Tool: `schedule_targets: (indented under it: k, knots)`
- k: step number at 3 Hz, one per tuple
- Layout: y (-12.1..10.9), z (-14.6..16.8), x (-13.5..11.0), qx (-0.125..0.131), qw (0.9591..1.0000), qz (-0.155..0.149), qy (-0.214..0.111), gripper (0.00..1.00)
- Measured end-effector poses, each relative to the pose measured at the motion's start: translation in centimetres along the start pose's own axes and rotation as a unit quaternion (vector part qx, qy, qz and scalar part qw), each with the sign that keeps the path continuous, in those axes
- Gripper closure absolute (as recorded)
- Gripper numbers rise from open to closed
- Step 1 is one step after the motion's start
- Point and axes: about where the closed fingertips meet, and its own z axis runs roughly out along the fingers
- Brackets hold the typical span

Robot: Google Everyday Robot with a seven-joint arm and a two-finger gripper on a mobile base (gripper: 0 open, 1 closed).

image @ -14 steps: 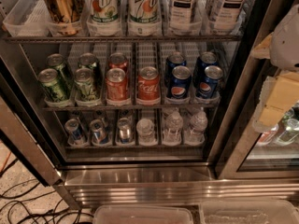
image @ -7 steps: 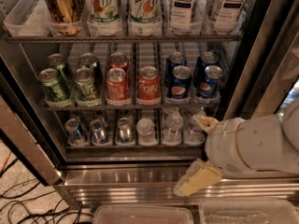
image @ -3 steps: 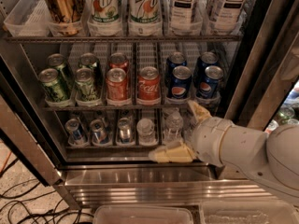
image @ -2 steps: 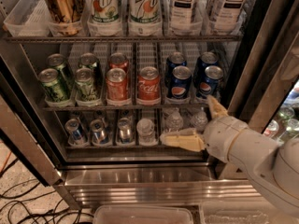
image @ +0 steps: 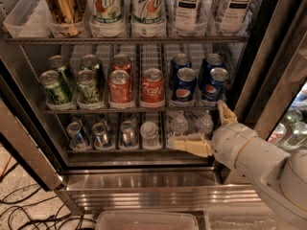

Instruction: Pick coke can from middle shelf of fridge

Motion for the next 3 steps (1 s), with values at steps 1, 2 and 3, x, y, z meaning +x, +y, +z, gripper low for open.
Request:
schedule_targets:
  k: [1,2,3]
  knots:
    - [0.5,1.3,0.0,0.013,0.9995,0.024,-0.014,0.00]
    - [2.1,3.6,0.5,0.025,0.9973,0.056,-0.040,0.00]
    - [5.1,6.3,-1.4,0.024,0.9953,0.058,-0.074,0.00]
